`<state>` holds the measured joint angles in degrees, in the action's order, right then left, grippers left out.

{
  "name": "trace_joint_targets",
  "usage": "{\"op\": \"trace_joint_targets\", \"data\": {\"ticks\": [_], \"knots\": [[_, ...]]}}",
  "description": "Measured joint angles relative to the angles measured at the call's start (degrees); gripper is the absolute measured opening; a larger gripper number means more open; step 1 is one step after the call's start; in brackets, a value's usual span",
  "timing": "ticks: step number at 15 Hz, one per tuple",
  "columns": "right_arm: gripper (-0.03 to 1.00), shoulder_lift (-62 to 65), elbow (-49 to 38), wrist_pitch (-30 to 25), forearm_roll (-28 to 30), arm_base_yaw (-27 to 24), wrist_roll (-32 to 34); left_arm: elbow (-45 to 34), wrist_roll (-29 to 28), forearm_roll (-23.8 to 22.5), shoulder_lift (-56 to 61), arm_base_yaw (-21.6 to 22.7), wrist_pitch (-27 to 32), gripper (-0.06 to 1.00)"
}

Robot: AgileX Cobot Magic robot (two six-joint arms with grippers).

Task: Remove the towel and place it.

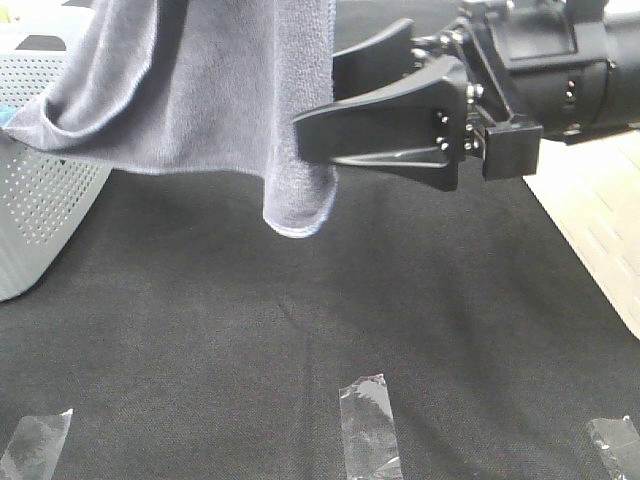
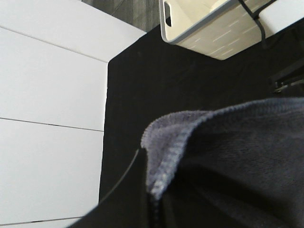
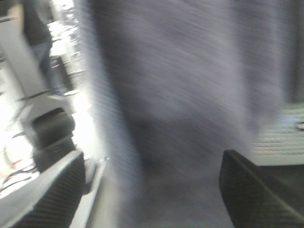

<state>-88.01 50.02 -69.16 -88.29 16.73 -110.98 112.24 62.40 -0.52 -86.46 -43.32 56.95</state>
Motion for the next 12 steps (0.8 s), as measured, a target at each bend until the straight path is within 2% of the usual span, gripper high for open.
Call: {"op": "trace_joint_targets", "data": {"ticks": [6,9,12], "knots": [[0.74,-0.1,1.4,-0.2,9.5,0.1,5.8,-0.1,-0.5,-0.6,-1.1,0.0,-2.9,0.00],[0.62,-0.1,1.4,-0.2,10.3,0.1,7.2,-0.1,-2.5,-0.9,-1.1,0.0,-2.8,0.00],[0.38,-0.1,1.4,-0.2,10.5,0.1,8.3,-0.1,-3.3,-2.7,-1.1,0.0,-1.9,0.00]]}}
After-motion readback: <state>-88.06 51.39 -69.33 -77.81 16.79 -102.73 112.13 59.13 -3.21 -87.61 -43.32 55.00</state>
